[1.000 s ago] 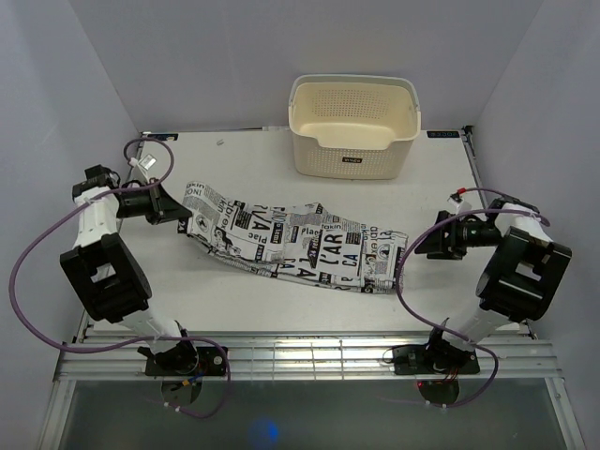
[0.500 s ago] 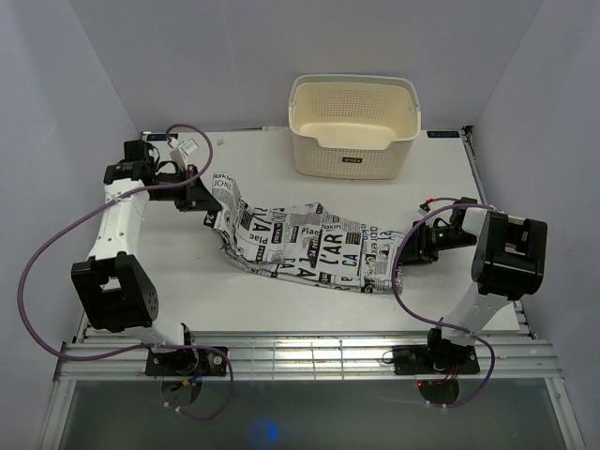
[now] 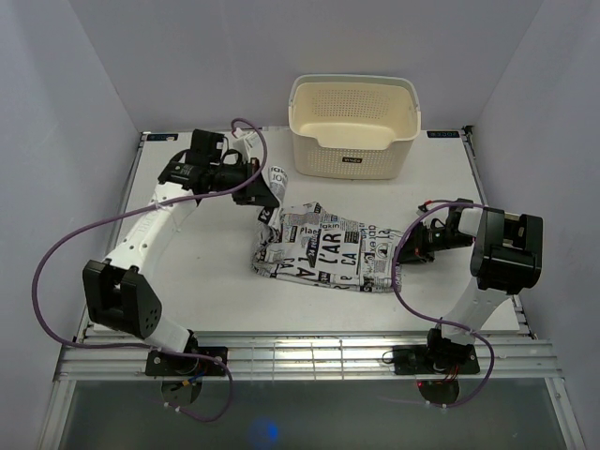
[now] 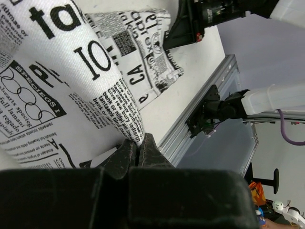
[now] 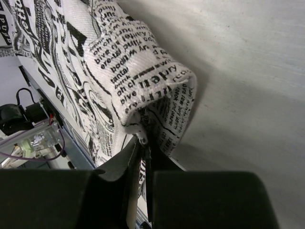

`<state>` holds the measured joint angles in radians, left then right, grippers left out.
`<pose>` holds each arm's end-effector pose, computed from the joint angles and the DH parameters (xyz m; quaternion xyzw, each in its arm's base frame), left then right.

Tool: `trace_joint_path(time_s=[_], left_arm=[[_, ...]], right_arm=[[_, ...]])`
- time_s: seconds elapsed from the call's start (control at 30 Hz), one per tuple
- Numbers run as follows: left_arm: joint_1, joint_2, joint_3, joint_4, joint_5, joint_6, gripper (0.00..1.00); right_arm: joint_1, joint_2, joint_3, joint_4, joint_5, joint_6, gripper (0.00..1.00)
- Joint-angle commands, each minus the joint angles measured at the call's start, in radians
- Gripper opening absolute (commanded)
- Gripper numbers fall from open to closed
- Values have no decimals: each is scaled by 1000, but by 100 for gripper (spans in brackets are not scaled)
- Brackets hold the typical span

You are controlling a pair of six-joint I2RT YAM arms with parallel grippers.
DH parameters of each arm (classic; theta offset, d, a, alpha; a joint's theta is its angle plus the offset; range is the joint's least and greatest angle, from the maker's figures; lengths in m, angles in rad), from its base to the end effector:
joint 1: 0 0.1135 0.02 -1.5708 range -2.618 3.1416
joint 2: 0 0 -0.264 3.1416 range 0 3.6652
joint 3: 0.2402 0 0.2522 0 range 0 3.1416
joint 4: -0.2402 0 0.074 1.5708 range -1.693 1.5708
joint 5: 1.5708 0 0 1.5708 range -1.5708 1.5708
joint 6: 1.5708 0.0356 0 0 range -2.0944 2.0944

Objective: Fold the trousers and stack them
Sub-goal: Fold the trousers

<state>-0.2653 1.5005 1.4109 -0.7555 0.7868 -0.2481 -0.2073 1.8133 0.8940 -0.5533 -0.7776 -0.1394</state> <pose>0.2989 -0.1073 0.3405 0.1435 0.8623 -0.4299 0.2261 0.2883 -0.0351 0.1125 0.0128 0.9243 0.3651 0.1100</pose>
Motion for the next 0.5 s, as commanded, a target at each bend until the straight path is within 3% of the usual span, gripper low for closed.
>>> trace_joint_path(time_s=[0.0,0.27,0.47], left_arm=[[-81,6,92,119,-41,-134,0],[-308,147,154,166,-110,-194,0],[-399,207,132,271,-172,-275,0]], right_arm=[[11,31,-35,69,44,3,8],[11,15,-32,66,28,15,8],[11,8,-26,55,9,12,8]])
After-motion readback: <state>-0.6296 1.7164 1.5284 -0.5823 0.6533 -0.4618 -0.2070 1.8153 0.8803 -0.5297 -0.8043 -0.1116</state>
